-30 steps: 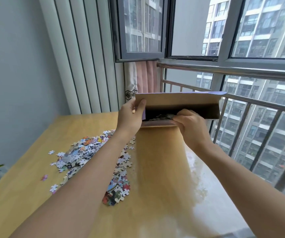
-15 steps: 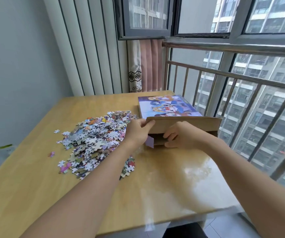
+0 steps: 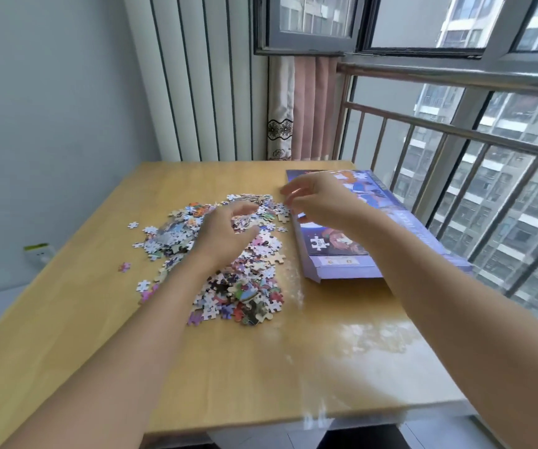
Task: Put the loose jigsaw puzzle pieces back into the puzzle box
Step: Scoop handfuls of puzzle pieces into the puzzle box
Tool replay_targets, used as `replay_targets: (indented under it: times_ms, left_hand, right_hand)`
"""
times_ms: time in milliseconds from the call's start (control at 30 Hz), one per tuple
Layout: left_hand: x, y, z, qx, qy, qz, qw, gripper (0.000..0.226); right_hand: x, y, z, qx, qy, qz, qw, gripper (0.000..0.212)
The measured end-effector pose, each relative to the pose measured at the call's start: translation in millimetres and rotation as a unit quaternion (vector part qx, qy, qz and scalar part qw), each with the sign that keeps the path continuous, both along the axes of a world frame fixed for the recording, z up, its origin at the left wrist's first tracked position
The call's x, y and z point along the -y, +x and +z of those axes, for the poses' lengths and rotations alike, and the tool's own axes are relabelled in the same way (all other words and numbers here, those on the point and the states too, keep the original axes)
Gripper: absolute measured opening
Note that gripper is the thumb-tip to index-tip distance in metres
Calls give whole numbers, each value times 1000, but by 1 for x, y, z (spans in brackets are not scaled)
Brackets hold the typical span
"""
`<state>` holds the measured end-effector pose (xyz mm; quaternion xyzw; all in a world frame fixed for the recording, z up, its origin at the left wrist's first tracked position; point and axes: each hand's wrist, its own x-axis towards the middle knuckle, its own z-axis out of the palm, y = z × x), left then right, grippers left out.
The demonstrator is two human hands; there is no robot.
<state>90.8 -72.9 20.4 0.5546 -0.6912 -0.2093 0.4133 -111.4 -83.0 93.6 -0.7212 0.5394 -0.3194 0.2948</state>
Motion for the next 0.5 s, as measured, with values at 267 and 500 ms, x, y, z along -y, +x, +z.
replay_targets:
  times_ms: [267,500]
  left_hand:
    - [-11,96,-52,98,-148,227,958,41]
    - [9,129,-66,92,36,301,948,69]
  right_hand:
    - [89,69,-56,-163,162,-42,972,89]
    - [135,94,-83,-142,162,-71,974,133]
